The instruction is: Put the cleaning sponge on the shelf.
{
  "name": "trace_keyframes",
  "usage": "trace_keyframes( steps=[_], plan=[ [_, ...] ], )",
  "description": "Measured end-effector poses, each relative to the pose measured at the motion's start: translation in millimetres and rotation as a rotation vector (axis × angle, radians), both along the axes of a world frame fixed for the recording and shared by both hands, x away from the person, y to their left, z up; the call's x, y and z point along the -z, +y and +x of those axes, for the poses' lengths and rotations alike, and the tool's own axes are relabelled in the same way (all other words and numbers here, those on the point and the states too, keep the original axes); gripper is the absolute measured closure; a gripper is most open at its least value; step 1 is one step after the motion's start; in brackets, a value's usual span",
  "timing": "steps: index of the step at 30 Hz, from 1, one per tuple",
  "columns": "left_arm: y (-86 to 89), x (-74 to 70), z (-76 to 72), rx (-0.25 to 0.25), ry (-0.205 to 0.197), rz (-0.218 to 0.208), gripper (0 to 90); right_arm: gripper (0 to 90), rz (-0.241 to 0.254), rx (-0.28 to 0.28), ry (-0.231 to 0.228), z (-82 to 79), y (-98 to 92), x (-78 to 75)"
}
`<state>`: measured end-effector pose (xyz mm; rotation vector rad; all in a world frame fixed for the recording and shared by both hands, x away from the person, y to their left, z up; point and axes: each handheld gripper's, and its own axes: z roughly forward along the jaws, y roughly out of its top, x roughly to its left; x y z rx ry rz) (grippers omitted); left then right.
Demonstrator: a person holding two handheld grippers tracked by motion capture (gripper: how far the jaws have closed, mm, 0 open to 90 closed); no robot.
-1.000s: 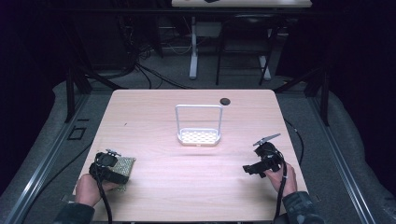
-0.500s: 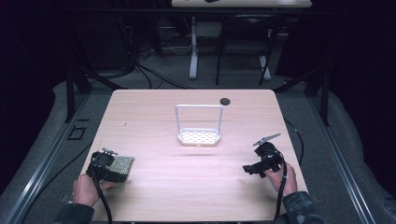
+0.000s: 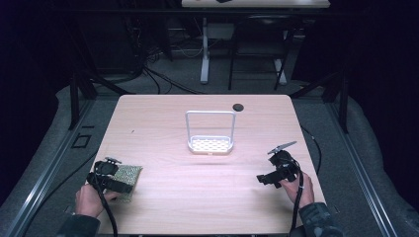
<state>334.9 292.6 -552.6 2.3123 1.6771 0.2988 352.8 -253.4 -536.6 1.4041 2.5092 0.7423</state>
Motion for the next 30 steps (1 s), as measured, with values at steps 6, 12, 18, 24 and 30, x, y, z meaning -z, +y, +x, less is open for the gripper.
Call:
trace_keyframes(
  steps=[6,12,18,24,30],
  plan=[
    [-5.2,-0.6,0.0,0.025,-0.010,-0.011,0.0,7.4,0.000,-0.001,-0.001,0.0,0.2,-0.1],
    [-13.1,0.2,1.0,0.057,-0.010,-0.024,0.0,7.4,0.004,0.002,-0.003,0.3,0.5,0.5],
    [-17.1,4.8,2.6,0.053,0.012,0.011,0.4,7.4,0.003,0.000,-0.003,0.3,0.6,0.6],
    [-16.2,7.9,3.0,0.051,0.029,0.020,3.2,7.5,0.005,0.000,-0.002,-0.1,0.7,0.4],
    [-14.8,6.4,1.6,0.050,0.024,-0.001,8.6,7.5,0.004,-0.003,-0.007,0.0,-0.6,-0.1]
  ],
)
